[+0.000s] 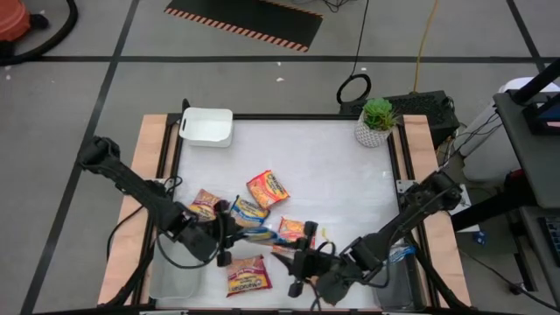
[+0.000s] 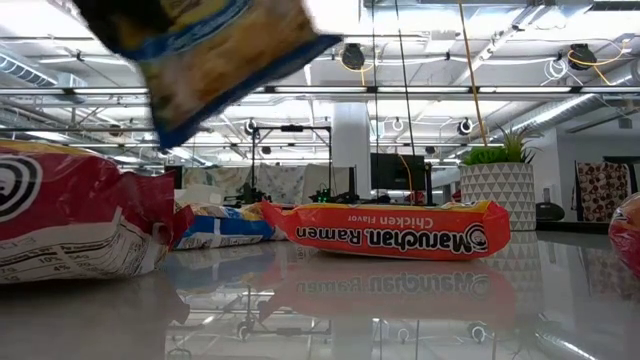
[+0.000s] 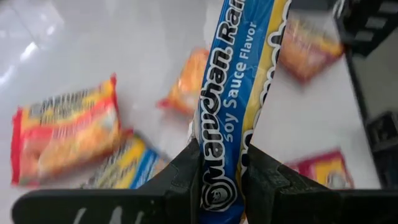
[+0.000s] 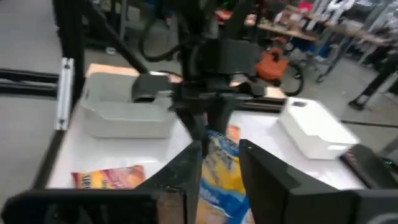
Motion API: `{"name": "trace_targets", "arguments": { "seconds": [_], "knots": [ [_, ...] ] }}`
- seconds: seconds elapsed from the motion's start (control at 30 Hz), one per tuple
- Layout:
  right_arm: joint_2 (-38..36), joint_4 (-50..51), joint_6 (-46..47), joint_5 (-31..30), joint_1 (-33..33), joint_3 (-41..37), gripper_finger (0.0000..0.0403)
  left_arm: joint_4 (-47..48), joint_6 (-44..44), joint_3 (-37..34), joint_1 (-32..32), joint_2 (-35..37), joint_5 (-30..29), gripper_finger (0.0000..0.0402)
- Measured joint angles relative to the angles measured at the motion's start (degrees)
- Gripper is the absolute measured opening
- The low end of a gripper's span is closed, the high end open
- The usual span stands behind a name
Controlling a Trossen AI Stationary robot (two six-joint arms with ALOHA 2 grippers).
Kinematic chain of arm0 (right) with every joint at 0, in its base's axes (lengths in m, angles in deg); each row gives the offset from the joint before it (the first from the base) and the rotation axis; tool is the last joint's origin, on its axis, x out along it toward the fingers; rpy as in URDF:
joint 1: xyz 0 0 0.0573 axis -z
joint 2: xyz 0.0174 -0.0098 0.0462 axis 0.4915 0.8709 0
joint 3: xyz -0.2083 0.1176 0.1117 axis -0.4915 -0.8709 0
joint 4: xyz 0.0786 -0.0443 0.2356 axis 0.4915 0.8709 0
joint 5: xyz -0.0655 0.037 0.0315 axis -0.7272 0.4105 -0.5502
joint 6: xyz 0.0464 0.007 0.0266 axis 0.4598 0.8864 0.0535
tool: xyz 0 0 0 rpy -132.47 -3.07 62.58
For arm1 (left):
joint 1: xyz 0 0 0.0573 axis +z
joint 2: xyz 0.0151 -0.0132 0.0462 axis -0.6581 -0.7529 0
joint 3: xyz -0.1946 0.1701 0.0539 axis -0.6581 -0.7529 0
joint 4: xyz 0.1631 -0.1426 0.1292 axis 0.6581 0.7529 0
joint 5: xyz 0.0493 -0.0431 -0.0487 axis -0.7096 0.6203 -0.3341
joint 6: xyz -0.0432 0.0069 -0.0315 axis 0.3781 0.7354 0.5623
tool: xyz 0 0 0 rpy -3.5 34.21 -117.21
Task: Sort Maruchan noodles
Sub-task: Put the top blue noodle pack into the black bin
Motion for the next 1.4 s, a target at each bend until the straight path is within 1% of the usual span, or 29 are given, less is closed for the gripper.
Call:
{"name": "trace_targets", "arguments": {
  "seconds": [0.1, 0.3, 0.4, 0.47, 0.6, 0.77, 0.9, 1.03, 1.13, 1.23, 1.3, 1.4],
  "knots": [
    [0.9, -0.6, 1.5, 3.8, 1.5, 0.0, 0.0119, 3.3, 3.0, 0.0, -0.4, 0.2, 1.7, 0.0086],
    [1.1, 1.5, 5.9, 8.5, 3.7, 0.0, 0.0149, 9.1, 9.5, 0.0, -0.6, -0.3, 4.7, 0.0086],
    [1.6, 0.8, 7.3, 10.7, 5.0, 0.0, 0.0162, 9.5, 13.9, 0.0, -0.6, -0.3, 6.1, 0.0086],
    [2.5, -0.4, 7.1, 12.9, 6.5, 0.0, 0.0168, 9.5, 15.0, 0.0, -0.6, -0.3, 7.0, 0.0086],
    [3.6, -0.4, 6.2, 17.3, 9.8, -0.1, 0.0174, 10.8, 13.2, 0.9, 0.1, -0.3, 8.4, 0.0086],
    [3.1, -2.8, 0.9, 20.1, 12.7, 0.0, 0.0172, 15.6, 10.7, 2.8, 1.5, -0.3, 8.1, 0.0086],
    [3.1, -1.5, 0.1, 23.4, 14.6, 0.3, 0.0172, 19.0, 10.1, 3.0, 1.9, -0.3, 6.7, 0.0086],
    [3.1, 1.6, -3.0, 26.5, 16.4, 0.3, 0.0175, 21.8, 9.4, 3.0, 2.3, -0.3, 5.8, 0.0086],
    [3.1, 2.6, -4.6, 27.6, 17.8, 0.3, 0.0194, 23.2, 9.3, 3.0, 3.1, -0.3, 5.8, 0.0086],
    [3.1, 2.3, -6.2, 29.5, 19.4, 0.3, 0.0223, 23.4, 8.3, 3.0, 4.7, -0.3, 5.8, 0.0086],
    [3.1, 2.7, -7.2, 29.6, 20.2, 0.3, 0.0241, 23.3, 7.5, 3.0, 6.0, -0.3, 5.8, 0.0086],
    [3.1, 4.6, -8.2, 31.0, 21.8, 0.3, 0.0258, 23.0, 6.6, 3.0, 8.0, -0.3, 6.0, 0.0086]
  ]
}}
